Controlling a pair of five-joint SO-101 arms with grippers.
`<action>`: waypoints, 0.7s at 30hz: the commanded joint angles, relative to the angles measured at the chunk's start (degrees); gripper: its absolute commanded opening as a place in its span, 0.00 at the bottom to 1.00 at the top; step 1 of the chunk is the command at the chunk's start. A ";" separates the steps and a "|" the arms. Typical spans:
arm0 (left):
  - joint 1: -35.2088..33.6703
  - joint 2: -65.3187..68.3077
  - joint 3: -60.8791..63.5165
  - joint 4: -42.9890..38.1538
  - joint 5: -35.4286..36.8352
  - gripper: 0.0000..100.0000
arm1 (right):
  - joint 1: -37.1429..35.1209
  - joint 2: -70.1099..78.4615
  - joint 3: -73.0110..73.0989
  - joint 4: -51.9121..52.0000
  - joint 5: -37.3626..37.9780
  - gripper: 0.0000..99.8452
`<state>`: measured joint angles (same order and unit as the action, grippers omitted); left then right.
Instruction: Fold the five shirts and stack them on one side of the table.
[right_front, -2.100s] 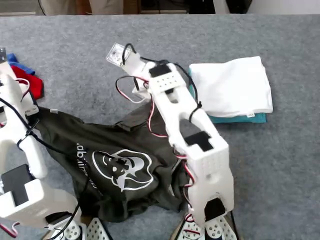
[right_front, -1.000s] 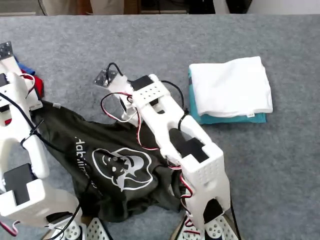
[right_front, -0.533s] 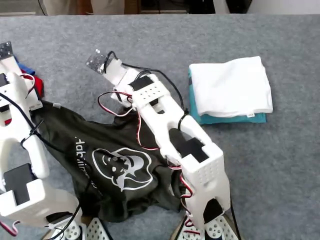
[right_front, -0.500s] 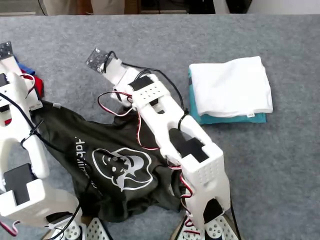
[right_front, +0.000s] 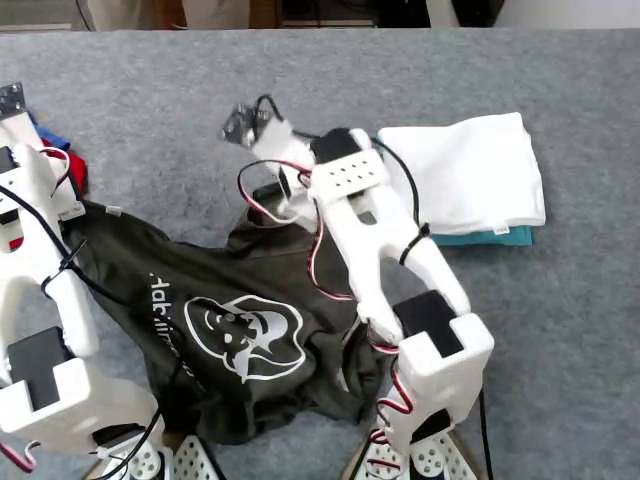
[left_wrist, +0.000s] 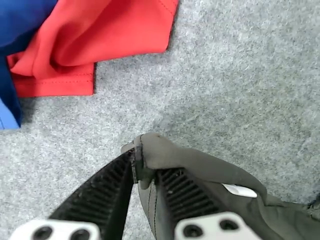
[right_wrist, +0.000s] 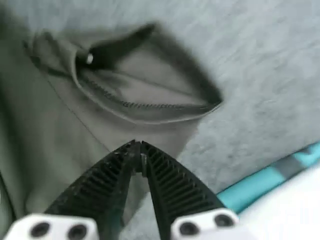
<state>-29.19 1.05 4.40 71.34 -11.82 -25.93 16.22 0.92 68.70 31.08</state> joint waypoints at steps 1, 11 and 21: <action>0.62 -2.42 -0.62 -0.79 -0.26 0.02 | 0.84 -1.54 3.74 -4.31 0.97 0.00; 0.53 -2.42 -0.97 -0.79 -0.26 0.02 | 0.84 15.34 -10.33 -15.82 -7.38 0.00; 0.26 -2.42 -0.62 -0.62 -0.26 0.02 | 1.01 36.53 -47.87 -12.31 -9.85 0.00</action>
<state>-29.19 1.05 4.40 71.34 -11.82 -25.76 51.03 -34.51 54.37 21.85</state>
